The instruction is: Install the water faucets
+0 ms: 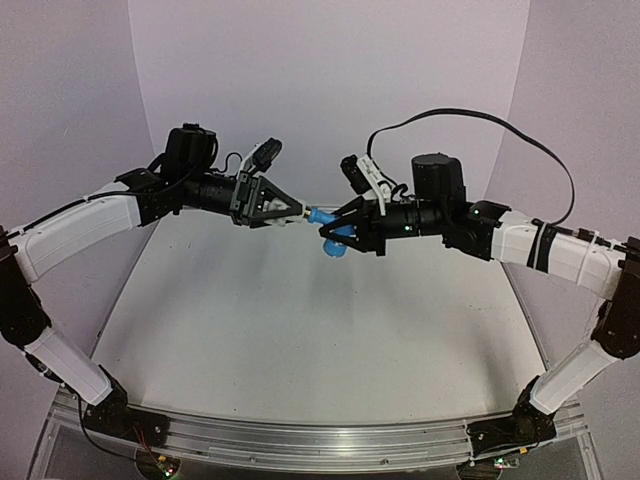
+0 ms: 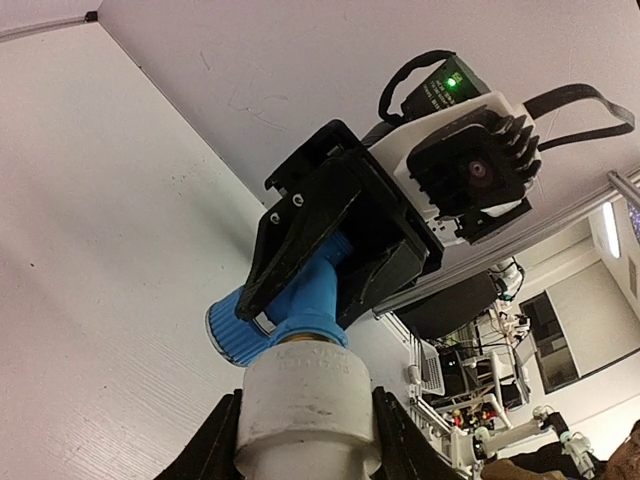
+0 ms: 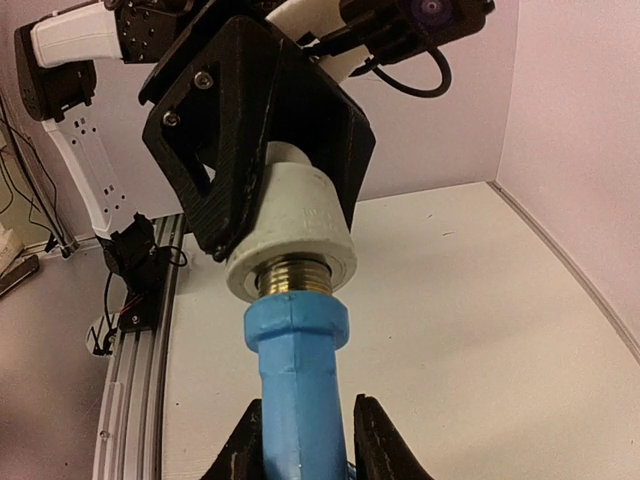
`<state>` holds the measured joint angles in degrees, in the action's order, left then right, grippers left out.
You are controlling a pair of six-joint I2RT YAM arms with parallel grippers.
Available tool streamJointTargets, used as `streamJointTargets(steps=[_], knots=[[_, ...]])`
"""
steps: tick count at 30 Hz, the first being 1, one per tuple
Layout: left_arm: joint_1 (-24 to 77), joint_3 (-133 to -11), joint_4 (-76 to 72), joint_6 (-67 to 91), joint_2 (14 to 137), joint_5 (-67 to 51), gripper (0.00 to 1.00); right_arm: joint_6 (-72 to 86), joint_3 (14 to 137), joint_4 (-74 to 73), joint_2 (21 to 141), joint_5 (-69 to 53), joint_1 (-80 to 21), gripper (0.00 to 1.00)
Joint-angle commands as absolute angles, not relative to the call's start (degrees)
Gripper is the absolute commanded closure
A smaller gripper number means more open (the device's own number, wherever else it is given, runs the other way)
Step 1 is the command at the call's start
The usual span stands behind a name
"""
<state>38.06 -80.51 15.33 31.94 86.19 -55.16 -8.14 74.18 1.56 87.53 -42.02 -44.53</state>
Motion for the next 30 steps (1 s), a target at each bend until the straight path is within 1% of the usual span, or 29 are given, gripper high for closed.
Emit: streamJointTargets(steps=[1,6,14,25,30], knots=[[44.4,-81.2,19.6,19.9,88.4,-55.4,1.0,-5.7,81.3,17.1,87.8,-50.3,-47.5,1.0],[44.8,-81.9,19.7,15.0,90.0,-59.7,1.0,-6.0,81.4,17.3,87.9,-54.7,-47.5,1.0],[44.9,-83.7,22.1,9.9,91.3,-59.2,1.0,-3.1,83.7,17.1,89.4,-58.3,-47.5,1.0],[44.9,-90.8,37.5,0.6,93.5,-49.7,1.0,-3.3,87.5,11.1,92.3,-59.7,-47.5,1.0],[45.3,-91.9,41.4,-5.3,93.4,-44.4,1.0,-4.0,88.5,8.7,92.7,-60.6,-47.5,1.0]])
